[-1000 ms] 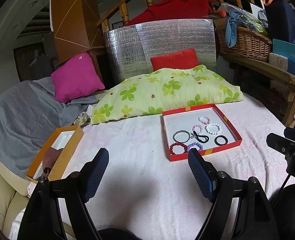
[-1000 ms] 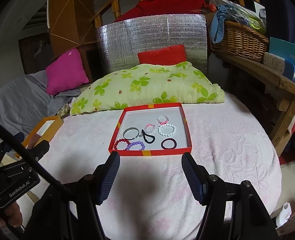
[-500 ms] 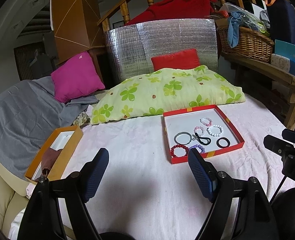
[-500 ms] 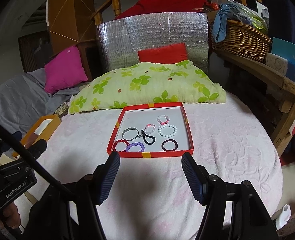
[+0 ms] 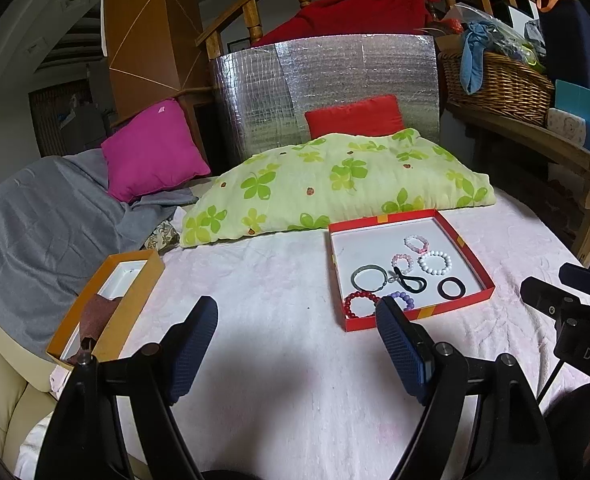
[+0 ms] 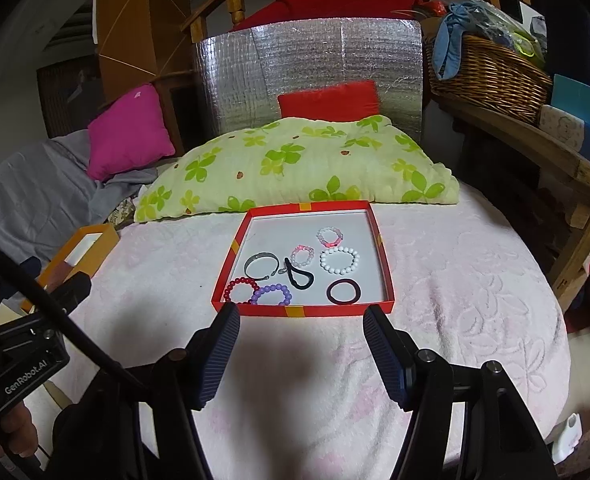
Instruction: Organize jewelry
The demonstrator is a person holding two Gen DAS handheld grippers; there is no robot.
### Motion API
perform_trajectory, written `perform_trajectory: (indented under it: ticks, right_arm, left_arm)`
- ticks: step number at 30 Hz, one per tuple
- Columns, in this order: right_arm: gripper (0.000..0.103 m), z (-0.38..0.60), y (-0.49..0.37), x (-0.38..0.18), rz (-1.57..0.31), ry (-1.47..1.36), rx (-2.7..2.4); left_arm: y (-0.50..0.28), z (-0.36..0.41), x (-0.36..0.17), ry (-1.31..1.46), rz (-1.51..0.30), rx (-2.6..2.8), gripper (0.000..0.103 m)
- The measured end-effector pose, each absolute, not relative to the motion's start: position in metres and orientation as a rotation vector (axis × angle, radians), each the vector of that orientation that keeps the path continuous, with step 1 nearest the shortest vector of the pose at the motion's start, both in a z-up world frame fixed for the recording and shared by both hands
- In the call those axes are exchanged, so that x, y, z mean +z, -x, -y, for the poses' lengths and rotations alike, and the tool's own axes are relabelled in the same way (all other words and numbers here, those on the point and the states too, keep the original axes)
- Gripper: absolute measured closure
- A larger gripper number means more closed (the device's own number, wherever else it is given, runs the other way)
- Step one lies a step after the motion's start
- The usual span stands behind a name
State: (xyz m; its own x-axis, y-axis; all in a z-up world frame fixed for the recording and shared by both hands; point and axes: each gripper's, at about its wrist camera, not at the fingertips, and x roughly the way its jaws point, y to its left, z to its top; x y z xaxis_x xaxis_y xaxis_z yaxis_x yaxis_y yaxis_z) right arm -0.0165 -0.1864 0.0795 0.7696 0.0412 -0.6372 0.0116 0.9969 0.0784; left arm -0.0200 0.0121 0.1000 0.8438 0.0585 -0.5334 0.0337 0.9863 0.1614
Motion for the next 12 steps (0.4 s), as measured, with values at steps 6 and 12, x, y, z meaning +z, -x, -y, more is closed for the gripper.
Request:
perform_trajectory:
  ticks: [6, 12]
  right_arm:
    - [0.035, 0.185, 0.014, 0.078, -0.697, -0.081, 0.017]
    - [0.035, 0.212, 0.001, 0.069, -0.688, -0.127, 0.004]
  left_arm:
    - [0.017, -0.010, 0.099, -0.170, -0.566, 0.013, 0.021]
    - [-0.007, -0.018, 0.076, -0.089, -0.608, 0.014, 0.021]
